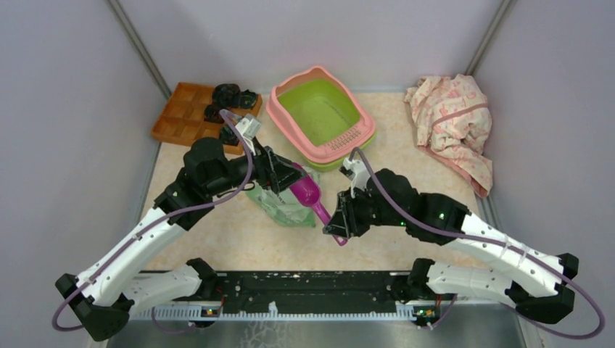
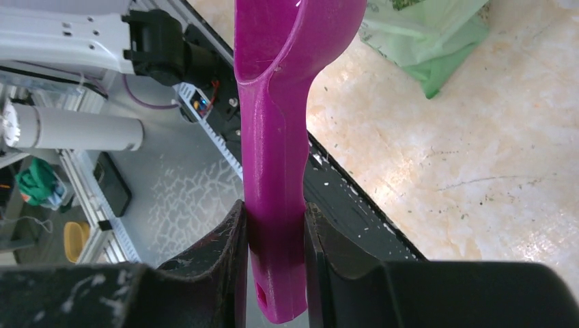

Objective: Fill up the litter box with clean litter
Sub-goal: Pick up the spatula from the center of the board.

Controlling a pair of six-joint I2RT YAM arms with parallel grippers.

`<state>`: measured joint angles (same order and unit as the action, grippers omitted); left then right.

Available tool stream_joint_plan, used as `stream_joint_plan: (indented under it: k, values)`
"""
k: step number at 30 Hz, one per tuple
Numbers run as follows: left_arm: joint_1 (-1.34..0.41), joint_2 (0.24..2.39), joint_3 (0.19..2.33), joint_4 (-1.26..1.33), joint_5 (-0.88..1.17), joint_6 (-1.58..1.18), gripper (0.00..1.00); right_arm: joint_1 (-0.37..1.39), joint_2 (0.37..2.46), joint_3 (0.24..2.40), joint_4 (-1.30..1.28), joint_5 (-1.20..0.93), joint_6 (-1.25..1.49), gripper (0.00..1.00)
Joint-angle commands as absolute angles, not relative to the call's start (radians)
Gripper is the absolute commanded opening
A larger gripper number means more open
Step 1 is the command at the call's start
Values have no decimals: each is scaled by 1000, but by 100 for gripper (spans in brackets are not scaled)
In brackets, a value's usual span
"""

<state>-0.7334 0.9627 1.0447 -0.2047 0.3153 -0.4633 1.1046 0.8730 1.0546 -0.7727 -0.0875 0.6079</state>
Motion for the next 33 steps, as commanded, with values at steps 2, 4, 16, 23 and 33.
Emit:
stream_joint_plan:
  k: [2, 4, 16, 23, 33]
  values:
    - [-738, 920, 1059, -184, 359, -446, 81, 968, 873, 1160, -660, -263, 553, 0]
    - [-738, 892, 1044, -185, 347, -437, 80, 928, 892, 1178, -666, -304, 541, 0]
    - [-737, 866, 1018, -238, 251, -373, 82, 887, 927, 1197, -642, -434, 515, 0]
    - [-737, 834, 1036, -279, 131, -346, 82, 885, 922, 1213, -678, -384, 500, 0]
    - [-737, 801, 1077, -343, 56, -334, 83, 882, 928, 1239, -713, -337, 488, 0]
